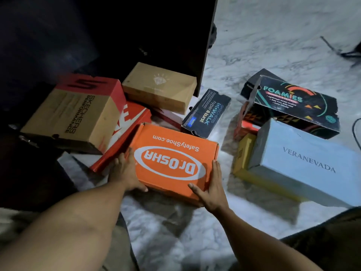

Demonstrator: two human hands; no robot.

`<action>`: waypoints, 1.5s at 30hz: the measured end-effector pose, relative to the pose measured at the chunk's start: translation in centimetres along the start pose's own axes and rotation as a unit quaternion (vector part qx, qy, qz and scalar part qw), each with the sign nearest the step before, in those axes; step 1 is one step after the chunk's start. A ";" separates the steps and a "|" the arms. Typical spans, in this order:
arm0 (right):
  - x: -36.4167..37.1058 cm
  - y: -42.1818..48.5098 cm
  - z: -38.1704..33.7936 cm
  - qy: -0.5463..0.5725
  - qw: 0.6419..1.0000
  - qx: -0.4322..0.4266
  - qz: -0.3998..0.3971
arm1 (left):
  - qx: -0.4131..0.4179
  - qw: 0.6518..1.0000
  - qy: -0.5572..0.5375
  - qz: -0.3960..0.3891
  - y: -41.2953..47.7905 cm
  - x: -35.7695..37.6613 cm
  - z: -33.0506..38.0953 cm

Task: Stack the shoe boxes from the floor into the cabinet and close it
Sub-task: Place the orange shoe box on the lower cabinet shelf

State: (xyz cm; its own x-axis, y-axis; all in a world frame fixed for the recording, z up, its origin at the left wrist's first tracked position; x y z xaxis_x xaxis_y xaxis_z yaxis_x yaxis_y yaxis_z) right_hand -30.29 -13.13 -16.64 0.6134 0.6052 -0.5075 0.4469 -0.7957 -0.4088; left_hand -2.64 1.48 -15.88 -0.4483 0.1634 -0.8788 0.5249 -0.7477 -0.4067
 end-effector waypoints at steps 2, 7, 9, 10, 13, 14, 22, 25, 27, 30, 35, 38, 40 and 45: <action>-0.2 -0.7 0.7 -0.005 1.000 -0.004 -0.017 | -0.010 1.000 -0.026 0.009 -2.1 1.5 0.1; -0.5 -1.4 1.5 -0.107 0.990 -0.051 -0.077 | -0.080 0.991 -0.100 0.048 -6.4 4.4 -0.9; -0.5 -1.0 1.3 -0.127 0.985 -0.081 -0.089 | -0.094 0.985 -0.126 0.075 -8.1 5.3 -1.2; -0.6 -0.7 1.1 -0.114 0.985 -0.090 -0.093 | -0.097 0.981 -0.140 0.093 -8.7 5.4 -1.3; -1.0 -0.2 1.4 -0.012 0.989 -0.088 -0.114 | -0.103 0.973 -0.172 0.116 -9.9 6.0 -1.1; -1.2 -0.1 1.9 0.000 0.990 -0.088 -0.107 | -0.107 0.972 -0.178 0.113 -10.2 6.5 -1.0; -2.3 1.9 4.0 -0.031 0.991 -0.070 -0.112 | -0.075 0.970 -0.206 0.103 -11.9 8.3 -1.7; -2.3 2.2 4.1 -0.041 0.989 -0.083 -0.118 | -0.038 0.969 -0.224 0.098 -12.0 8.9 -1.9; -2.3 1.9 3.4 -0.044 0.988 -0.092 -0.115 | -0.039 0.964 -0.244 0.104 -12.2 9.0 -1.7; -2.4 1.2 2.5 -0.040 0.988 -0.106 -0.108 | -0.049 0.961 -0.251 0.107 -12.4 8.3 -1.6; -2.4 -0.2 0.8 -0.020 0.988 -0.113 -0.103 | -0.038 0.958 -0.251 0.133 -12.6 5.1 -2.3; -2.8 -1.0 -0.6 -0.014 0.991 -0.107 -0.084 | -0.045 0.966 -0.209 0.144 -13.3 2.1 -2.4; -3.3 -1.7 -1.9 -0.013 0.992 -0.108 -0.071 | -0.048 0.967 -0.193 0.158 -13.5 0.1 -2.7; -6.7 -3.3 -6.9 -0.023 0.987 -0.155 -0.020 | -0.022 0.968 -0.151 0.198 -14.0 -6.7 -1.4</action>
State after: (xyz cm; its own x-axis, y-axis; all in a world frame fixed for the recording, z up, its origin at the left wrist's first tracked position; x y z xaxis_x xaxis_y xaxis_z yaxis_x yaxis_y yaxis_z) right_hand -31.40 -14.76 -6.65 0.5648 0.6309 -0.5320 0.6521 -0.7363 -0.1808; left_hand -5.98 11.72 -4.62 -0.3929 -0.3310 -0.8579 0.7266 -0.6835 -0.0690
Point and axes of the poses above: each hand's wrist, its own y-axis towards the middle knuckle, its own x-axis out of the palm, z = x × y, the point moved 8 cm from there along y, towards the middle knuckle, and after that the axes turned 10 degrees about x, right-handed, at the moved point
